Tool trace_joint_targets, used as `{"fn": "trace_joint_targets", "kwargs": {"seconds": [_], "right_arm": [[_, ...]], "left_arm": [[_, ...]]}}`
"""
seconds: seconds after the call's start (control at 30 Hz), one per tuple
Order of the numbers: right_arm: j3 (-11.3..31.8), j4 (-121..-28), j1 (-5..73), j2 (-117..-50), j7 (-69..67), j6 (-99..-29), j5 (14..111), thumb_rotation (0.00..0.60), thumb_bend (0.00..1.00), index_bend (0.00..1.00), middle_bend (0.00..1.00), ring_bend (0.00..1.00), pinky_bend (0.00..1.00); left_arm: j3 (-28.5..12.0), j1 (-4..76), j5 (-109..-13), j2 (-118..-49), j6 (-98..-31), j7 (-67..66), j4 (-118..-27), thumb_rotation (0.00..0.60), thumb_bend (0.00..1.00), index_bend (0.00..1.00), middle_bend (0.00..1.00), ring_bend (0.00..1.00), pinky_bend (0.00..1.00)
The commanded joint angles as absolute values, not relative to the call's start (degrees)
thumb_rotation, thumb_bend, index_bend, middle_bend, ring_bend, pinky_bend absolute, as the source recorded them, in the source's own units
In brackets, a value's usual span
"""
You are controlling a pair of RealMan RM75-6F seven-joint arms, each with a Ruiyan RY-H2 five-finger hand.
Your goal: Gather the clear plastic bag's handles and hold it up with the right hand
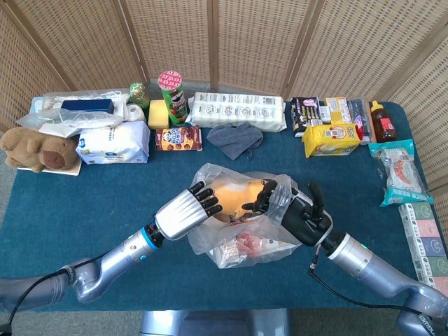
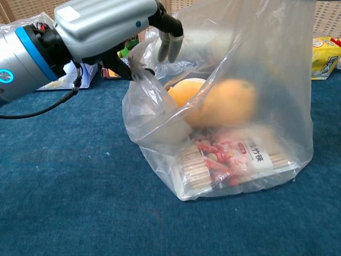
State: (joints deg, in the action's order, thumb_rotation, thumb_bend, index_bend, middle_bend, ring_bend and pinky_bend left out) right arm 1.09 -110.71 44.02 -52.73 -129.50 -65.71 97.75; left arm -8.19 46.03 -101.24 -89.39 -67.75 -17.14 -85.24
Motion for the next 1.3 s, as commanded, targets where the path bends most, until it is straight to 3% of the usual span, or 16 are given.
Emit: {"fn": "trace_joint_targets", "kwargs": {"seconds": [0.03,0.5,0.63,0.7,0.8,0.97,1.3], "right_arm": [[1.0,-110.6,44.0,-52.8,-129.6,-65.8,97.8,0.222,0.17,0.39,0.47,0.41,0.19],[1.4,-110.1,44.7,-53.6,-126.7,-64.4,96.7,0.22,0.17,0.39,0.46,0.39,0.19],[1.8,-110.2,44.9,-53.6,-124.6,-64.1,96.8,0.223,0.17,0.38,0.42,0.35,0.18],[1.9,-110.3,45.0,-53.7,-123.5,-64.0,96.9,0.221,0.17,0.37,0.4,0.33,0.17],[1.9,-110.0,45.3,-53.9,-121.6,-63.7,97.4,0.214,0.16,0.36,0.35,0.28,0.16],[1.9,-108.7,45.7,-54.7,-116.4,-63.3,98.5,0.211,0.14,0.35,0.31,0.24,0.15],[3.0,-107.4,46.4,-57.1,-108.7,-62.9,97.2,0.172,0.13,0.32,0.3,0.21,0.07]], "left_arm": [[-8.7,46.2,-101.4,-89.4,-68.6,-17.2,-85.2,0.6,0.3,0.55,0.59,0.43,0.25],[-12.7,46.5,-103.9,-89.9,-79.8,-11.4,-83.0,0.6,0.29,0.58,0.62,0.46,0.3],[-13.7,47.1,-104.1,-89.6,-80.8,-11.4,-82.8,0.6,0.28,0.57,0.45,0.3,0.3],[-14.3,47.4,-104.2,-89.2,-81.3,-11.5,-83.3,0.6,0.27,0.51,0.34,0.2,0.3],[-15.1,48.0,-103.9,-88.5,-81.2,-12.0,-84.6,0.6,0.26,0.42,0.26,0.13,0.28],[-16.7,49.1,-103.1,-87.2,-80.4,-13.2,-86.9,0.6,0.23,0.36,0.22,0.09,0.24],[-18.9,51.4,-101.3,-85.7,-77.9,-15.7,-89.6,0.6,0.17,0.35,0.22,0.09,0.23]]}}
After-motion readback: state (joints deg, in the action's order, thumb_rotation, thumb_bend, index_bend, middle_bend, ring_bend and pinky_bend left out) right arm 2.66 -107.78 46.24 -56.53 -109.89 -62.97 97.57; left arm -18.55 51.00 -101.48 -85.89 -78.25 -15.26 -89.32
